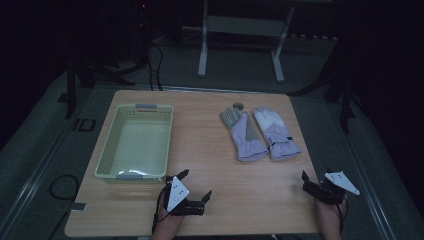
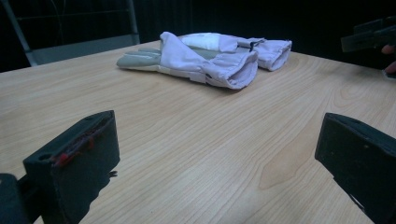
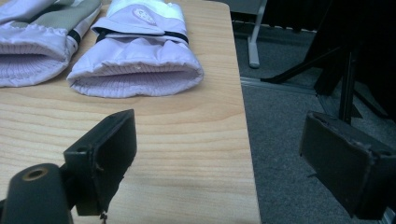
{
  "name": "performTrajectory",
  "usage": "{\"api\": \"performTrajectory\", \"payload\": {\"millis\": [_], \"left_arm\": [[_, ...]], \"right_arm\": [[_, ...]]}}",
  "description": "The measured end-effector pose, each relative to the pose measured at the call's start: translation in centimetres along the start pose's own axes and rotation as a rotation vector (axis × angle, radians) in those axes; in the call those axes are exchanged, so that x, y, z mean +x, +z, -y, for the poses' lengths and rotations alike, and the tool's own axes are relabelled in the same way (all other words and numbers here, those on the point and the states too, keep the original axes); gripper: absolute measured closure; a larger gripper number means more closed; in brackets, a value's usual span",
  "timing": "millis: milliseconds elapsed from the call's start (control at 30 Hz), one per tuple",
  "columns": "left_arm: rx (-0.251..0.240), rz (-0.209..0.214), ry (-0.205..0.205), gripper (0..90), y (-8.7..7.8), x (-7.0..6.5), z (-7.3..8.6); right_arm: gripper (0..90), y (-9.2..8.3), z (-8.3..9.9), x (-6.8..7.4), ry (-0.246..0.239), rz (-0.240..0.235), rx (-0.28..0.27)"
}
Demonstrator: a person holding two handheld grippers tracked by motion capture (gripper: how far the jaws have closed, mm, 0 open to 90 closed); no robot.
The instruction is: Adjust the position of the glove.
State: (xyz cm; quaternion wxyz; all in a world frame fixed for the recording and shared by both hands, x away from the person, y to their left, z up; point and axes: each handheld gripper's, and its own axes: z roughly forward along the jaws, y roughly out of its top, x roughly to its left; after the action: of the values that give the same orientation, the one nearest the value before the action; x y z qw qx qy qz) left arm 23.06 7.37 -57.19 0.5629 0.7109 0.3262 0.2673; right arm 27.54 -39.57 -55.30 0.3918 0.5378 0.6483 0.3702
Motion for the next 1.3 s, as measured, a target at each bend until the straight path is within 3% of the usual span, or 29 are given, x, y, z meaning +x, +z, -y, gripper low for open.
{"api": "performTrajectory", "payload": {"millis": [467, 700, 833, 900, 933, 967, 1000, 1033, 1200, 1267, 1300], "left_arm": [[0.004, -0.007, 0.010, 0.0, 0.1, -0.1, 0.0], [0.000, -0.014, 0.014, 0.0, 0.0, -0.2, 0.0], [-0.001, -0.012, 0.010, 0.0, 0.0, -0.2, 0.0], [-0.004, -0.016, 0.013, 0.0, 0.0, -0.2, 0.0], [-0.005, -0.016, 0.014, 0.0, 0.0, -0.2, 0.0], [-0.006, -0.018, 0.017, 0.0, -0.1, -0.3, 0.0], [-0.007, -0.017, 0.020, 0.0, 0.0, -0.3, 0.0], [-0.003, -0.014, 0.024, 0.0, 0.0, -0.3, 0.0], [-0.001, -0.010, 0.019, 0.0, 0.0, -0.3, 0.0], [-0.003, -0.010, 0.016, 0.0, -0.1, -0.2, 0.0], [-0.001, -0.010, 0.015, 0.0, 0.0, -0.2, 0.0]], "right_arm": [[11.0, 0.0, -0.1, 0.1, -0.017, -0.013, 0.039], [11.0, -0.4, -1.7, 0.4, -0.023, -0.091, 0.082], [11.0, -0.6, -2.7, 0.9, -0.046, -0.102, 0.091], [11.2, -0.9, -3.3, 1.2, -0.061, -0.083, 0.079], [14.2, -1.0, -3.8, 1.3, -0.058, -0.091, 0.093], [12.8, -0.9, -4.1, 1.1, -0.048, -0.130, 0.112], [13.0, -0.9, -4.6, 1.0, -0.021, -0.178, 0.130], [13.3, -0.9, -4.9, 0.9, 0.002, -0.189, 0.131], [12.7, -1.0, -6.6, 1.4, 0.003, -0.166, 0.109], [11.0, -1.3, -7.6, 1.7, 0.029, -0.201, 0.078], [11.0, -1.3, -7.9, 1.9, 0.021, -0.191, 0.081]]}}
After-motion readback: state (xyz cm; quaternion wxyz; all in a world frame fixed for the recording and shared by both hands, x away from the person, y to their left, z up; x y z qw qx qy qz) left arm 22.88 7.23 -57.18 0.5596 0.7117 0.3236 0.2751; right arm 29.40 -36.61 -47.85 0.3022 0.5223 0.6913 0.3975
